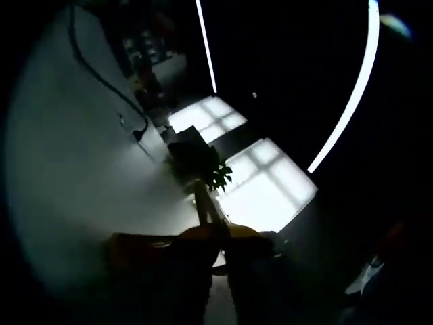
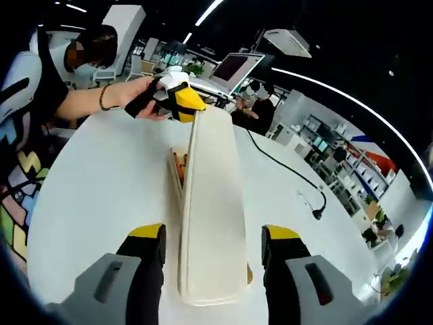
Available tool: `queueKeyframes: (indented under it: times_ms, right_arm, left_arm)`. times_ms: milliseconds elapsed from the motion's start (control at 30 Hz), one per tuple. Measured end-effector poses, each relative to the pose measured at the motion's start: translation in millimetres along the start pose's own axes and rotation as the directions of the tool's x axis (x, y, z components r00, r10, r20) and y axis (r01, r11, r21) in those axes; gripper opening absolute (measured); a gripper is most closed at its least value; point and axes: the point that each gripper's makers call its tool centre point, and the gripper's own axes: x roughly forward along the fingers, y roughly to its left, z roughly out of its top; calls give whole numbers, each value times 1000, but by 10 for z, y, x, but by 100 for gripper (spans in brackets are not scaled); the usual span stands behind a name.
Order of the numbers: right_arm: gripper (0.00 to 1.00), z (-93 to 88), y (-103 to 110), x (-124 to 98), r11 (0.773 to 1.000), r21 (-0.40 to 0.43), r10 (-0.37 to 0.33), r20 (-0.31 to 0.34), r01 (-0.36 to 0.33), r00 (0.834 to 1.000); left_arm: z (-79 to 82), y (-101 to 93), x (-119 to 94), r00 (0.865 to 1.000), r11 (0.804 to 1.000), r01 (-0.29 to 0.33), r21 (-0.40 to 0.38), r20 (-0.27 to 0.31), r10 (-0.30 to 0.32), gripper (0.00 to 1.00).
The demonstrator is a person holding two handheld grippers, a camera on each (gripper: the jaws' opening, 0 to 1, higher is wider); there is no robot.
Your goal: Arrange the utensils inside the cutlery case until each visible utensil rests in its matching compartment.
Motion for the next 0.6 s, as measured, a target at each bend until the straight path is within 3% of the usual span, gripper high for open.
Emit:
queueKeyframes:
  times_ms: [100, 200, 333, 467, 600]
  right_arm:
    - [61, 43, 30, 22, 998, 18, 69, -45, -68, 997]
    - [54, 205, -80, 21, 999, -31, 34, -27, -35, 999]
    - [54, 378, -34, 33, 997, -2, 75, -18, -75, 997]
    - [62, 365, -53, 77, 993, -3, 116, -84, -116, 990]
    - [53, 418, -144, 119, 990, -13, 137, -63, -138, 989]
  left_arm:
    - [36, -75, -33, 999, 998, -18, 68, 50, 15, 4]
    - [99, -191, -67, 995, 996, -9, 92, 97, 0, 4]
    - [171, -278, -96, 989, 995, -18, 96, 146, 4, 4]
    - [236, -356, -147, 975, 996, -19, 89, 222, -1, 4]
    - [234, -355, -224, 969, 995, -23, 95, 245, -1, 4]
